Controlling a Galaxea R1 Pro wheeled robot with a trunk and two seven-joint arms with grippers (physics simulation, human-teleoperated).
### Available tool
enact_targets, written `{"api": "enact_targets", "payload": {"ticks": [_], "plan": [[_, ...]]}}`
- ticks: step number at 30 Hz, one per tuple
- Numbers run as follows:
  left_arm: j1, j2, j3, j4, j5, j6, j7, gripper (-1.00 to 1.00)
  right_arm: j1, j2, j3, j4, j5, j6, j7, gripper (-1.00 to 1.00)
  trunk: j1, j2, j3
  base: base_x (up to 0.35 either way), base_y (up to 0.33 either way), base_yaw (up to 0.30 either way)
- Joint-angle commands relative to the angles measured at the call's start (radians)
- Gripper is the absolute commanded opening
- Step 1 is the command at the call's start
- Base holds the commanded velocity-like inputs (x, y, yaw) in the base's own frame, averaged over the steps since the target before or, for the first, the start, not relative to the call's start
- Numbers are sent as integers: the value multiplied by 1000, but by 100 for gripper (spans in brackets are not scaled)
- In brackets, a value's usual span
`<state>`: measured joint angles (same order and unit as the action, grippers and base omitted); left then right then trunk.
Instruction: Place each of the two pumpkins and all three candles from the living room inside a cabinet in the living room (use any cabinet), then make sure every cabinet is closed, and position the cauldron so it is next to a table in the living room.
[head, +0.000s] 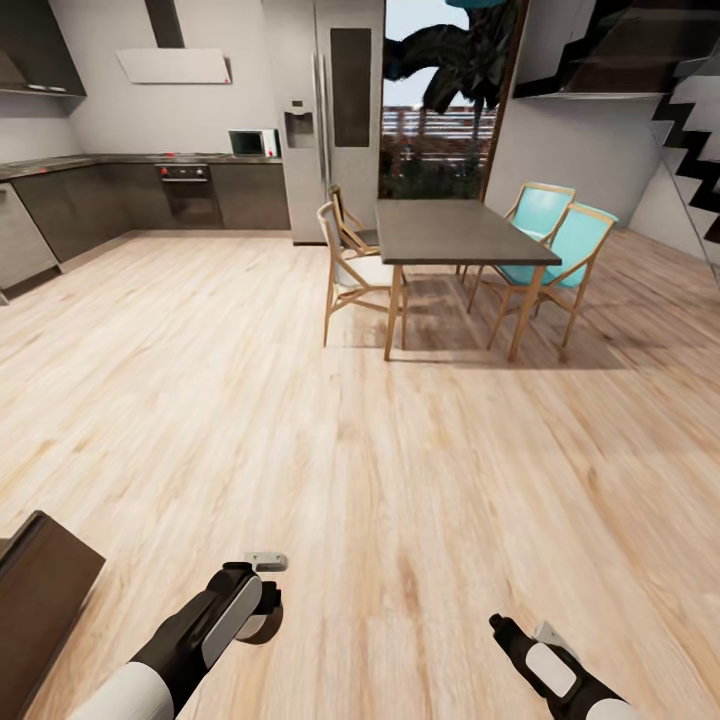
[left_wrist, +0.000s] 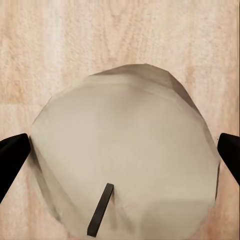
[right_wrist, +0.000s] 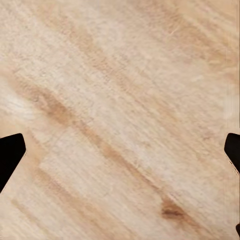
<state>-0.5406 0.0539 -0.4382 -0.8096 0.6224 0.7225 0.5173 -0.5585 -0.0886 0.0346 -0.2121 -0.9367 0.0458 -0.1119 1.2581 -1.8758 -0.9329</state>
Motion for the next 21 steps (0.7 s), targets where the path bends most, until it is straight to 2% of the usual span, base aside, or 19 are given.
{"api": "enact_targets", "payload": {"ticks": [1,15,21], "plan": [[-1,1,-5,-2,10,2,10,-100,0,0,4,-3,-4,5,-6,100,0,0,-1,209,-184,0],[-1,1,-4,-2,12,2,10,-100,0,0,5,-3,-4,3,-11,100,0,0,-1,38,-36,0],[-1,1,-4,-2,13,2,9,-100,0,0,5,-3,-3,3,-12,100,0,0,-1,0,-146,0]]}}
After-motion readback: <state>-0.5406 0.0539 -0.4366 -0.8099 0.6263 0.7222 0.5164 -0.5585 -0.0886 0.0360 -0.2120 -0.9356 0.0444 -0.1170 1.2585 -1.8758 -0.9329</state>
